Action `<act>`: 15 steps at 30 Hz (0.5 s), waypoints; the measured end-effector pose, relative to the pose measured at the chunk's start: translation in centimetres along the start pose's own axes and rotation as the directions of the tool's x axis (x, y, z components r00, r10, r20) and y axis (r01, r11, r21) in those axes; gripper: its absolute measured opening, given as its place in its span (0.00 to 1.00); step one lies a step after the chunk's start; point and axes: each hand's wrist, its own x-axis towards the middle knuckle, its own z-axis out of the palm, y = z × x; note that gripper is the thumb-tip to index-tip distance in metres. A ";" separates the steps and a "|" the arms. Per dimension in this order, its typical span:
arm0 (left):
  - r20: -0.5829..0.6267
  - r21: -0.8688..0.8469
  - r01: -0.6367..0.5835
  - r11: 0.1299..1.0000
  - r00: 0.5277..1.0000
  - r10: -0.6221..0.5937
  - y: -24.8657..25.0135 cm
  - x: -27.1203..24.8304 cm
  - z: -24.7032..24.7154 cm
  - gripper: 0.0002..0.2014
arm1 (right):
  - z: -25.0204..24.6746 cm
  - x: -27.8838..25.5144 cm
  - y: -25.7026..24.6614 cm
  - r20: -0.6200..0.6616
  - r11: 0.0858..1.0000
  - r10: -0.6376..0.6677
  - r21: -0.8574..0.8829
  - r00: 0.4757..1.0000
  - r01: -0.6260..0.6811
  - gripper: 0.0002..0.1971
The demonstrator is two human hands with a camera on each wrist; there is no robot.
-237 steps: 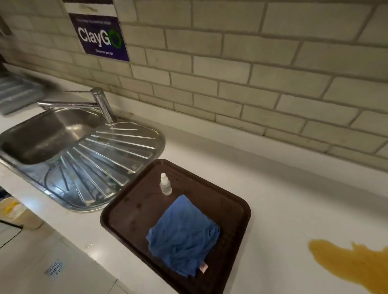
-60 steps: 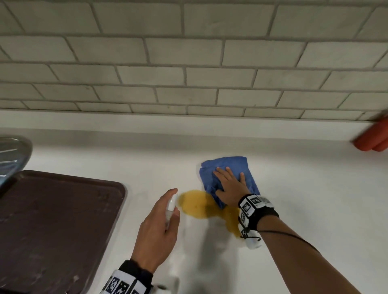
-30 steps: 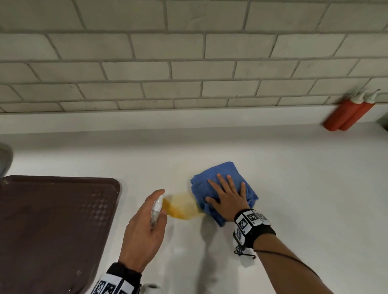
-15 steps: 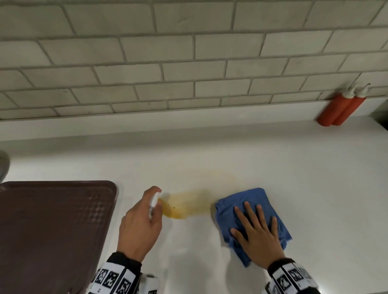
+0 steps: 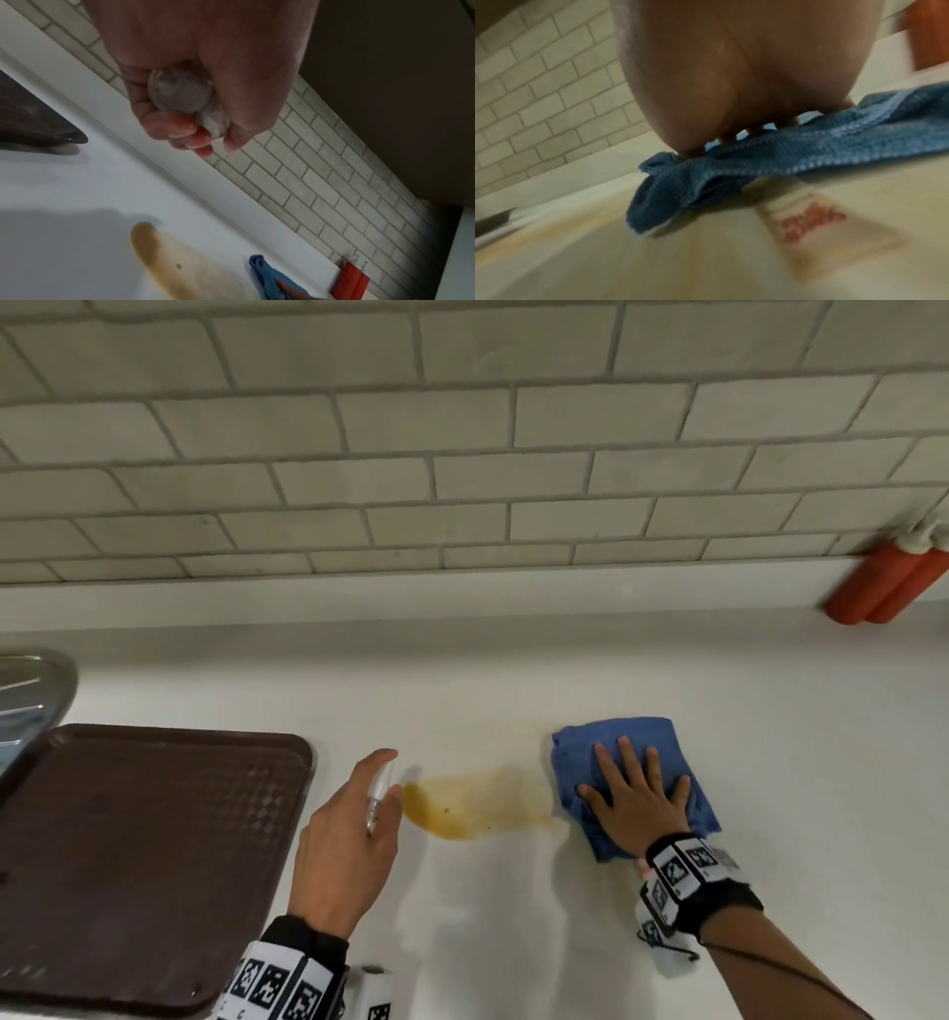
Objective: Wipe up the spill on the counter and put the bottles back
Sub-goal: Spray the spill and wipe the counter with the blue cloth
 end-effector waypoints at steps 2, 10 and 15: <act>-0.018 -0.015 0.004 1.000 1.000 -0.004 -0.5 -0.5 0.0 0.19 | -1.1 2.8 -1.5 0.015 0.999 -0.017 -0.029 1.000 0.017 0.35; -0.031 -0.053 0.059 0.997 0.998 -0.060 -2.9 -2.0 -0.5 0.19 | -1.7 7.2 -11.0 0.067 0.974 -0.199 -0.097 0.978 0.204 0.36; -0.027 -0.073 0.098 0.993 0.995 -0.100 -4.2 -2.0 -0.8 0.19 | 0.7 4.7 -14.8 0.090 0.898 -0.405 -0.150 0.910 0.414 0.37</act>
